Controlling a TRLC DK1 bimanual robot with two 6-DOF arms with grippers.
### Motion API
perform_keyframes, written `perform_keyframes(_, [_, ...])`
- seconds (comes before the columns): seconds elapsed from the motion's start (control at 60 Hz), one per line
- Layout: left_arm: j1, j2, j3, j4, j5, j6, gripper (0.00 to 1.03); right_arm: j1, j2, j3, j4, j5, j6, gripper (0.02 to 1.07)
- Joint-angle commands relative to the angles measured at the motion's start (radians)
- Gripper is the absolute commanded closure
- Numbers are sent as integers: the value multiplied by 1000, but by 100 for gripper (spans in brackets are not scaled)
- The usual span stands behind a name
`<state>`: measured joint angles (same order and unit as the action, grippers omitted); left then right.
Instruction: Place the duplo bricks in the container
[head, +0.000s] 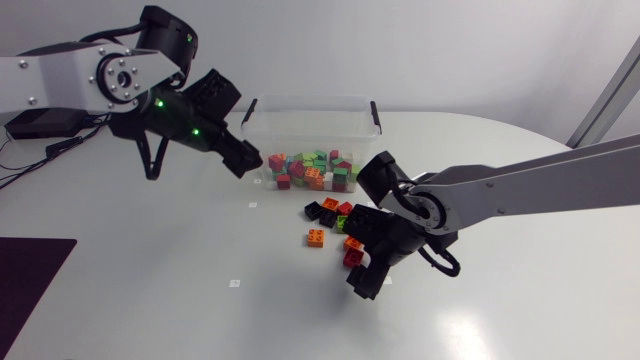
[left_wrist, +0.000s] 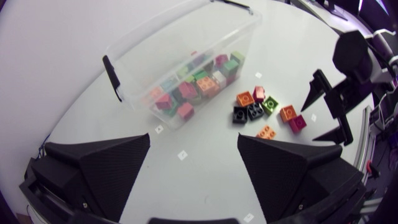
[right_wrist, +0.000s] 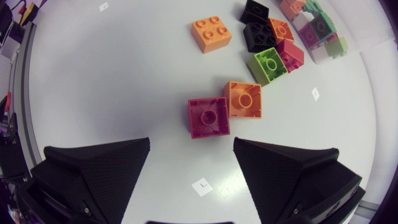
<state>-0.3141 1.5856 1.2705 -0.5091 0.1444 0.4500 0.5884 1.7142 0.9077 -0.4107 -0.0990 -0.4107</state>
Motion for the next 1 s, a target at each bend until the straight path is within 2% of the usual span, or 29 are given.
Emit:
perform_keyframes(0.0, [1,-61,-106,-16,0,87,5,4,38,8,10,13,15,12])
perform_keyframes(0.083, [-11,-96,-186,-16,7,134,5,5,62,25,10,15,7,16])
perform_keyframes(0.2, [-29,-105,-270,-16,35,190,6,7,91,53,16,15,-5,16])
perform_keyframes(0.4, [-71,-52,-303,3,46,227,6,10,105,83,16,18,-19,16])
perform_keyframes(0.75, [-143,85,-244,47,46,228,6,11,134,85,19,12,-34,71])
perform_keyframes(0.783, [-148,106,-230,52,47,228,6,11,131,82,19,8,-34,75])
perform_keyframes(0.983, [-172,205,-157,55,46,236,7,-1,87,49,18,-1,-40,75])
